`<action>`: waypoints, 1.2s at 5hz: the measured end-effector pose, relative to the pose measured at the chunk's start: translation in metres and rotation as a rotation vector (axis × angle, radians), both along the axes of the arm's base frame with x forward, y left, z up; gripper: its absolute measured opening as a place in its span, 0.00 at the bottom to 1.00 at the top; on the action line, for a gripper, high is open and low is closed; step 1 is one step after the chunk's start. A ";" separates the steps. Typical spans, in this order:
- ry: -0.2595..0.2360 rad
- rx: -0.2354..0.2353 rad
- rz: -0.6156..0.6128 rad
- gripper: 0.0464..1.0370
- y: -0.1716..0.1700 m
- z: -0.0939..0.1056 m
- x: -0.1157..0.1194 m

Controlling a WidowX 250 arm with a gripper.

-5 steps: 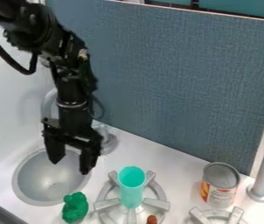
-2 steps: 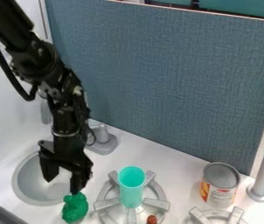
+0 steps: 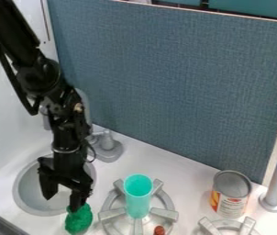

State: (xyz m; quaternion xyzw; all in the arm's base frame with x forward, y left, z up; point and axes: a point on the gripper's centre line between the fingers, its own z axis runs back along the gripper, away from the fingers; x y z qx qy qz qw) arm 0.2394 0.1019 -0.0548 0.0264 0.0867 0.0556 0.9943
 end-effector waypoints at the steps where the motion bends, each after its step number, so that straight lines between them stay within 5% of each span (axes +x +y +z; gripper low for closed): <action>1: 0.019 -0.032 0.003 0.97 0.000 -0.019 0.005; 3: 0.010 -0.044 0.023 0.91 -0.003 -0.027 0.006; 5: 0.012 -0.055 0.049 0.37 -0.007 -0.029 0.003; 6: 0.014 -0.047 0.020 0.33 -0.016 -0.015 -0.001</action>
